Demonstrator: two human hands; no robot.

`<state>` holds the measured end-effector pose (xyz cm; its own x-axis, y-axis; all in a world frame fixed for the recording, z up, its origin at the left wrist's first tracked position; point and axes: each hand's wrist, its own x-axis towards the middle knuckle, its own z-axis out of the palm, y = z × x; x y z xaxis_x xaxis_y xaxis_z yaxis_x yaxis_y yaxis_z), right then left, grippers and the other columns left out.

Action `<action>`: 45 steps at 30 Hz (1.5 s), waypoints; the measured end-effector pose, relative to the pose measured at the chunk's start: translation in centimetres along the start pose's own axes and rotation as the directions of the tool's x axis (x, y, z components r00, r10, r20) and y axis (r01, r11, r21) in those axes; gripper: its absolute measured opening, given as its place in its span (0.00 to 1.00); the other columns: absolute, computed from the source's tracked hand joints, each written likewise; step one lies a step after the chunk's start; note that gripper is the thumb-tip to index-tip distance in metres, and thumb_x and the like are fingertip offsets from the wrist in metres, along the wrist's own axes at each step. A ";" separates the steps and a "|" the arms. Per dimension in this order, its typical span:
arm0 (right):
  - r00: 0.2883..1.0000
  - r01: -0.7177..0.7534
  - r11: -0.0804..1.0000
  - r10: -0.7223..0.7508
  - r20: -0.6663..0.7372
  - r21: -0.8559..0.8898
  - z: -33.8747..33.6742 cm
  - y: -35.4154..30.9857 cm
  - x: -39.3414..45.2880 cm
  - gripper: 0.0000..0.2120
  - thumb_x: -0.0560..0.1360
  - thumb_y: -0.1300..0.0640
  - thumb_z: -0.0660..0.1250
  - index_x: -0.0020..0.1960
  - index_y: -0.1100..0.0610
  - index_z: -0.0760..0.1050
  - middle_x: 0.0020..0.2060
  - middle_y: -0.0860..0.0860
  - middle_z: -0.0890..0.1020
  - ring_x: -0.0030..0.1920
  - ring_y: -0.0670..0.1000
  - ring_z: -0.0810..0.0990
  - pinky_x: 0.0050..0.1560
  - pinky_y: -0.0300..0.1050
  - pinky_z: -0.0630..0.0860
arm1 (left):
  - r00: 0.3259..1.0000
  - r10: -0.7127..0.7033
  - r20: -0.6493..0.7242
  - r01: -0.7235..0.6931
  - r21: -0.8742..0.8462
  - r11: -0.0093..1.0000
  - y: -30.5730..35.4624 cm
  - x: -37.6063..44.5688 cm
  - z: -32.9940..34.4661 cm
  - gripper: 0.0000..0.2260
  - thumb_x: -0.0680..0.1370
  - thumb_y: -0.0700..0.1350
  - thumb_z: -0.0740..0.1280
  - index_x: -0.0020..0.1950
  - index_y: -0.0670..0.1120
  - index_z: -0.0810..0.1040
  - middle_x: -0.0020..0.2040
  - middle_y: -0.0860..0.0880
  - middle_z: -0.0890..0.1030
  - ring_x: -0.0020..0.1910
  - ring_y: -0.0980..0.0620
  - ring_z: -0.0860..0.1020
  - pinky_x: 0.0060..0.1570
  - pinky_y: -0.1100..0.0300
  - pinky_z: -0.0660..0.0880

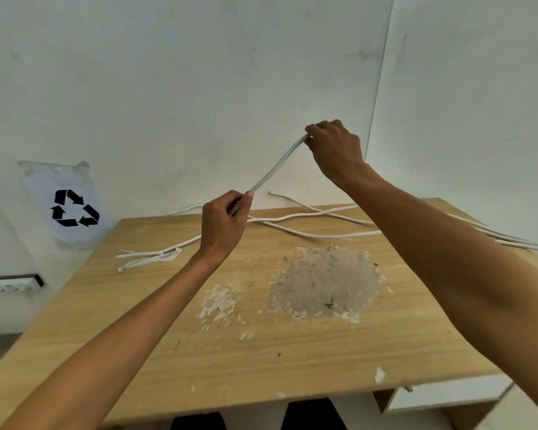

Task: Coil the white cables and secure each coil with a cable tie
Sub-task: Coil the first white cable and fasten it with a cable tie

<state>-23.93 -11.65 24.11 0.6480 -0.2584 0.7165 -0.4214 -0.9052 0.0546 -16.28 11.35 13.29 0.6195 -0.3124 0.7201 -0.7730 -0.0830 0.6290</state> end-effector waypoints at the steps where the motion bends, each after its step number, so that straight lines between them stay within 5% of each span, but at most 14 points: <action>1: 1.000 -0.004 0.999 0.004 0.002 0.039 0.1 -0.3 -0.5 0.14 0.84 0.51 0.58 0.64 0.57 0.75 0.58 0.55 0.81 0.61 0.59 0.75 0.45 0.56 0.76 | 1.000 -0.009 -0.015 0.009 -0.027 1.000 0.7 -0.3 -0.6 0.17 0.81 0.52 0.66 0.37 0.43 0.81 0.28 0.48 0.77 0.28 0.51 0.73 0.32 0.56 0.66; 6: 0.995 -0.093 0.968 0.082 0.059 0.233 0.8 -2.1 -2.6 0.16 0.84 0.49 0.55 0.67 0.55 0.72 0.59 0.55 0.81 0.61 0.60 0.74 0.45 0.53 0.71 | 0.993 -0.068 -0.093 0.047 -0.209 0.977 4.7 0.7 -3.2 0.17 0.78 0.48 0.71 0.34 0.38 0.81 0.28 0.41 0.78 0.29 0.43 0.75 0.32 0.54 0.69; 10: 0.985 -0.122 0.932 0.073 0.153 0.341 1.5 -4.5 -4.2 0.17 0.84 0.48 0.55 0.64 0.58 0.71 0.53 0.61 0.80 0.57 0.63 0.75 0.44 0.52 0.69 | 0.980 -0.145 -0.133 0.094 -0.333 0.938 6.9 2.0 -4.3 0.17 0.76 0.47 0.73 0.30 0.41 0.78 0.21 0.54 0.70 0.24 0.55 0.67 0.31 0.61 0.65; 18: 0.974 -0.168 0.790 0.039 0.225 0.589 4.0 -8.9 -6.4 0.14 0.84 0.53 0.54 0.64 0.58 0.70 0.53 0.59 0.80 0.53 0.63 0.77 0.47 0.53 0.72 | 0.873 -0.461 -0.162 0.253 -0.657 0.710 8.1 3.6 -5.4 0.18 0.79 0.46 0.66 0.30 0.45 0.70 0.23 0.51 0.61 0.21 0.54 0.56 0.24 0.62 0.53; 22: 0.946 -0.197 0.700 -0.049 0.322 0.686 4.6 -11.1 -7.9 0.19 0.84 0.56 0.55 0.73 0.59 0.67 0.61 0.60 0.79 0.60 0.60 0.78 0.58 0.50 0.72 | 0.770 -0.599 -0.220 0.255 -0.754 0.605 7.8 4.1 -5.3 0.16 0.78 0.43 0.65 0.31 0.45 0.69 0.23 0.52 0.60 0.22 0.54 0.56 0.25 0.61 0.53; 26: 0.886 -0.318 0.534 -0.128 0.446 0.783 4.3 -13.1 -9.5 0.27 0.84 0.43 0.55 0.78 0.55 0.62 0.71 0.55 0.74 0.70 0.54 0.72 0.71 0.51 0.67 | 0.678 -0.685 -0.266 0.239 -0.801 0.548 6.2 4.6 -5.3 0.15 0.78 0.43 0.63 0.32 0.44 0.67 0.24 0.52 0.61 0.22 0.53 0.56 0.25 0.62 0.53; 32: 0.838 -0.466 0.351 -0.120 0.533 0.812 4.8 -13.6 -10.5 0.29 0.76 0.39 0.68 0.69 0.56 0.72 0.57 0.51 0.80 0.55 0.49 0.78 0.50 0.40 0.72 | 0.688 -0.673 -0.271 0.235 -0.794 0.560 4.1 3.3 -4.1 0.19 0.81 0.45 0.58 0.30 0.48 0.58 0.27 0.52 0.57 0.24 0.53 0.54 0.25 0.61 0.52; 45: 0.660 -0.648 0.185 -0.347 0.666 0.739 6.5 -11.4 -9.3 0.08 0.78 0.55 0.71 0.53 0.57 0.77 0.41 0.51 0.82 0.36 0.46 0.72 0.38 0.40 0.69 | 0.653 -0.701 -0.286 0.246 -0.796 0.554 2.3 2.5 -1.1 0.19 0.81 0.46 0.55 0.30 0.48 0.58 0.27 0.51 0.57 0.24 0.52 0.54 0.25 0.61 0.54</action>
<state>-21.02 -1.15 12.28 0.9966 -0.0816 -0.0089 -0.0291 -0.2495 -0.9679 -16.37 11.43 16.92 0.9857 0.1248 0.1135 -0.1671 0.6303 0.7582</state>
